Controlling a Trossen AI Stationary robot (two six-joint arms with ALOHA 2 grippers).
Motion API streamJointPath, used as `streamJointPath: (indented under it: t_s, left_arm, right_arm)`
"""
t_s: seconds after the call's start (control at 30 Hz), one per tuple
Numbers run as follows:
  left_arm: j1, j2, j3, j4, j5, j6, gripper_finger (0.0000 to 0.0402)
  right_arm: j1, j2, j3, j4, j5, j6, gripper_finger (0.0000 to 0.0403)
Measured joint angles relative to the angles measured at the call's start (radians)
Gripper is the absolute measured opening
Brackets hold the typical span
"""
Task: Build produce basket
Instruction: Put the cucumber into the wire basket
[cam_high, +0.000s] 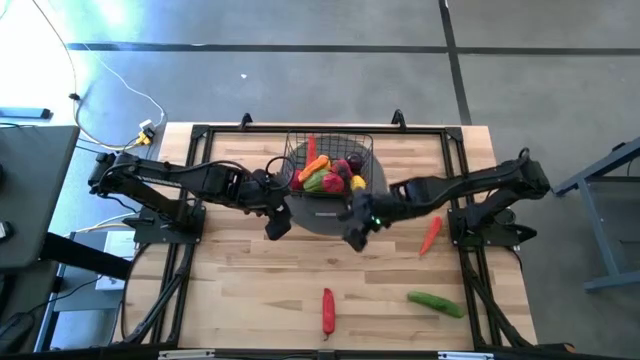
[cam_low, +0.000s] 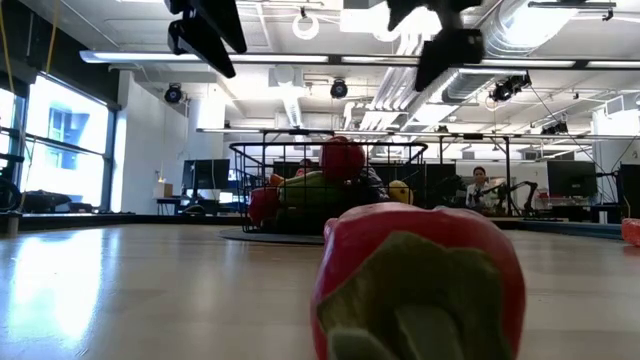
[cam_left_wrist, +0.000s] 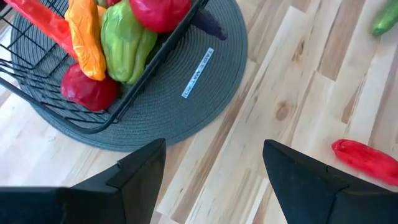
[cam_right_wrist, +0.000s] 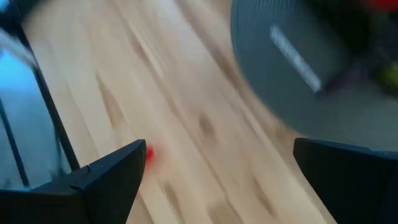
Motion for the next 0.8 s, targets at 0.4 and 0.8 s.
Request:
streamJointPath:
  t_s: [0.4,0.8]
  left_arm:
    - [0.000,0.000,0.000,0.000,-0.031,0.005,0.0262]
    - [0.000,0.000,0.000,-0.017,-0.033,0.005,0.0262]
  right_arm:
    - [0.196,0.000,-0.002,-0.241,-0.037,0.044,0.0387]
    - [0.425,0.001,-0.110,-0.292,-0.076,0.322,0.0387]
